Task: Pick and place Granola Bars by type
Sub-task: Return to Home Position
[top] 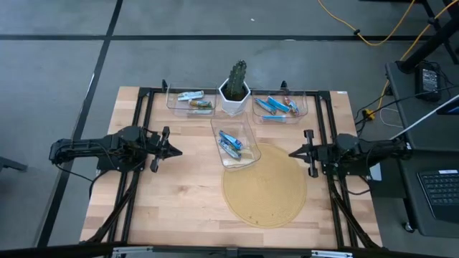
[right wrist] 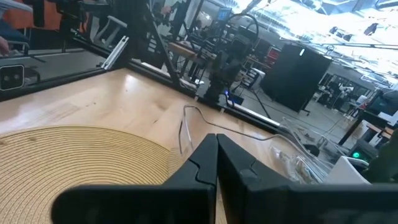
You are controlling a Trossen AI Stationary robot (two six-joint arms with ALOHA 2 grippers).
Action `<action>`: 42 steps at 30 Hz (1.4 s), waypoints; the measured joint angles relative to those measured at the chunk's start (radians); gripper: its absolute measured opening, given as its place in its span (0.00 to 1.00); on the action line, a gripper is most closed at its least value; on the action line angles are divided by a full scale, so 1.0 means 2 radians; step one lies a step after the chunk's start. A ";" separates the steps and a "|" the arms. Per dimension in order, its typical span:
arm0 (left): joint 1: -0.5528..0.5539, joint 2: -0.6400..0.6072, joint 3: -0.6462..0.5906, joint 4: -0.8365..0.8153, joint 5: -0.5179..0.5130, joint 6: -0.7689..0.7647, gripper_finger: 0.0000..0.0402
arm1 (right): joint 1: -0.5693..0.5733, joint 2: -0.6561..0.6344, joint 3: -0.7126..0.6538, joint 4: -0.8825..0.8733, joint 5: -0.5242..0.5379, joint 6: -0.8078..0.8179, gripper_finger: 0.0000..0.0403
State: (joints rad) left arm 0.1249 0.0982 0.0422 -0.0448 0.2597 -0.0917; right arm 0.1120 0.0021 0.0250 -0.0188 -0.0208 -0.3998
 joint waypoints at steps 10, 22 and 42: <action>0.000 0.000 0.000 0.000 0.000 0.000 0.02 | 0.000 0.000 0.000 0.000 0.000 0.002 0.02; 0.000 0.000 0.000 0.000 0.000 0.000 0.03 | 0.000 0.000 0.000 0.000 0.000 0.003 0.02; 0.000 0.000 0.000 0.000 0.000 0.000 0.02 | 0.000 0.000 0.000 -0.001 0.001 0.003 0.02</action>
State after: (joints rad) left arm 0.1249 0.0982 0.0422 -0.0448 0.2596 -0.0917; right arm 0.1120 0.0025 0.0250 -0.0200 -0.0196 -0.3935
